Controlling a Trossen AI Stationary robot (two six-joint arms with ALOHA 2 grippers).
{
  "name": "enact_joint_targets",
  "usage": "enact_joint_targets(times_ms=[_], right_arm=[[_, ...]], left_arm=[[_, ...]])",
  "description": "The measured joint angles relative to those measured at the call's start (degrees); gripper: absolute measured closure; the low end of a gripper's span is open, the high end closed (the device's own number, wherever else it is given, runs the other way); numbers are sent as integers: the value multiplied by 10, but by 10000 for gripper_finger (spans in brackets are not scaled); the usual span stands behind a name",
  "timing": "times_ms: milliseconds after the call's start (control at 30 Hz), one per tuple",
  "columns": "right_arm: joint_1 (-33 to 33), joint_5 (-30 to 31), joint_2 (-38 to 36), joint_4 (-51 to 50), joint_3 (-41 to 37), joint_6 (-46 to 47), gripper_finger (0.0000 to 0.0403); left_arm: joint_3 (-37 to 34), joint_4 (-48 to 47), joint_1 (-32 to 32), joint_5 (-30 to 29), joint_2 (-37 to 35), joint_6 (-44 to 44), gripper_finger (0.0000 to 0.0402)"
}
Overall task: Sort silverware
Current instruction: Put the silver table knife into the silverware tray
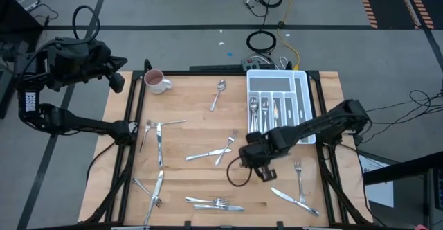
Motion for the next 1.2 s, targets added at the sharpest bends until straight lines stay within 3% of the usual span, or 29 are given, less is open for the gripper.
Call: enact_joint_targets(times_ms=[233,367,700,900,1200], right_arm=[[-65,28,0,-139,19,-219,402],[-99,85,0,-200,19,-375,402],[-188,156,-1,-261,15,-650,402],[-215,183,-1,-259,-29,-698,402],[-213,214,-11,-187,-169,-724,402]], left_arm=[[0,0,0,0,0,-1,388],[0,0,0,0,0,-5,388],[0,0,0,0,0,-44,388],[0,0,0,0,0,-60,388],[0,0,0,0,0,-77,388]])
